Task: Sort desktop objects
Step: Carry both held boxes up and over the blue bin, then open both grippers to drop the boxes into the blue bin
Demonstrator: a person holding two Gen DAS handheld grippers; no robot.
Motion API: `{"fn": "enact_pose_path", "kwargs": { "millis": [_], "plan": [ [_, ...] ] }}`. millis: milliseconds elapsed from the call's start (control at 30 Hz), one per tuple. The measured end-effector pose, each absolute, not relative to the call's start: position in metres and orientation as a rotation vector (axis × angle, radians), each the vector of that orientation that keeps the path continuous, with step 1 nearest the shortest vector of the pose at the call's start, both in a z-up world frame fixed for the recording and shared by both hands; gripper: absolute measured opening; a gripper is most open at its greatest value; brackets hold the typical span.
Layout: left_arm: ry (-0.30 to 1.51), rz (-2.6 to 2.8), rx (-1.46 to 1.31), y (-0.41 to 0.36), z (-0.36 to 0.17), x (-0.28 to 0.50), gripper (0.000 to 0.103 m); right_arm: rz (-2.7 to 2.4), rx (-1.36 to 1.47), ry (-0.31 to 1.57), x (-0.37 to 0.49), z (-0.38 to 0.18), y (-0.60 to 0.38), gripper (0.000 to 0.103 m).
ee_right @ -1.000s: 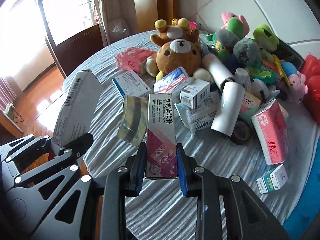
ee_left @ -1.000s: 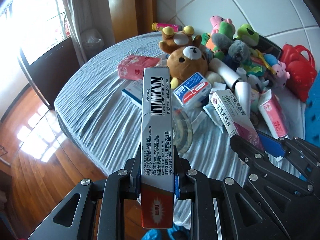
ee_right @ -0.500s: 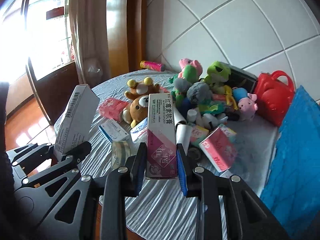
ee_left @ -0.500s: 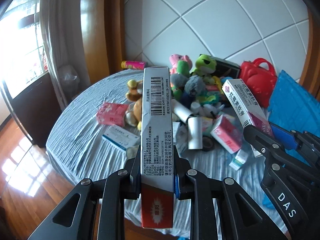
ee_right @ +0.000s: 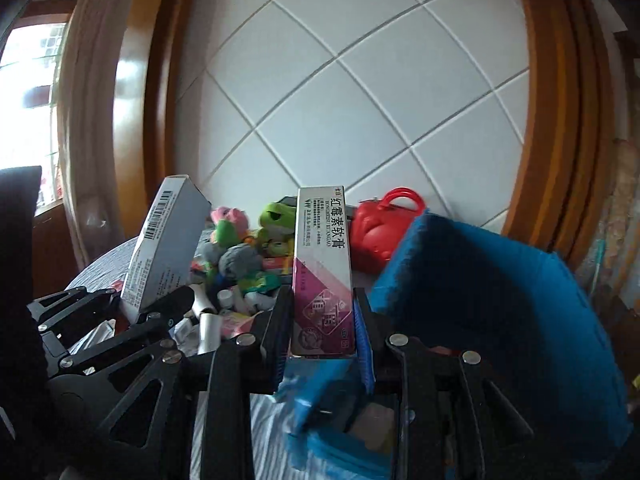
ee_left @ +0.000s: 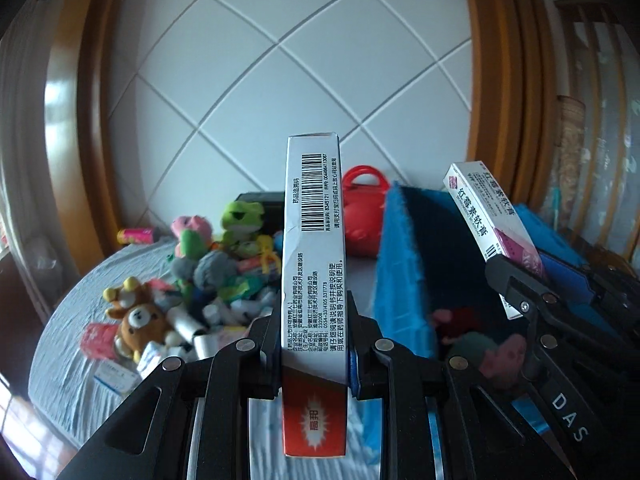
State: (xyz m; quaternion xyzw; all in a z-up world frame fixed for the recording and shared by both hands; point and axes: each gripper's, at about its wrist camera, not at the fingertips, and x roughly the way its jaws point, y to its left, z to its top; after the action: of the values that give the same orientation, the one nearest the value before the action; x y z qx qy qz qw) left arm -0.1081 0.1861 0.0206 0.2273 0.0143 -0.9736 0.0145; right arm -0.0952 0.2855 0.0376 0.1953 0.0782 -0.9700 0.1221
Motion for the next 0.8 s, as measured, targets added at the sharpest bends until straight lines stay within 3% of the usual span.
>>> {"fn": "enact_pose_path", "kwargs": {
  "millis": [367, 800],
  "plan": [
    [-0.122, -3.232, 0.987, 0.362, 0.002, -0.161, 0.023, -3.136, 0.735, 0.044, -0.123, 0.028, 0.473, 0.028],
    [-0.257, -3.098, 1.467, 0.432, -0.043, -0.178, 0.023, -3.173, 1.108, 0.034, -0.146, -0.018, 0.543, 0.028]
  ]
}}
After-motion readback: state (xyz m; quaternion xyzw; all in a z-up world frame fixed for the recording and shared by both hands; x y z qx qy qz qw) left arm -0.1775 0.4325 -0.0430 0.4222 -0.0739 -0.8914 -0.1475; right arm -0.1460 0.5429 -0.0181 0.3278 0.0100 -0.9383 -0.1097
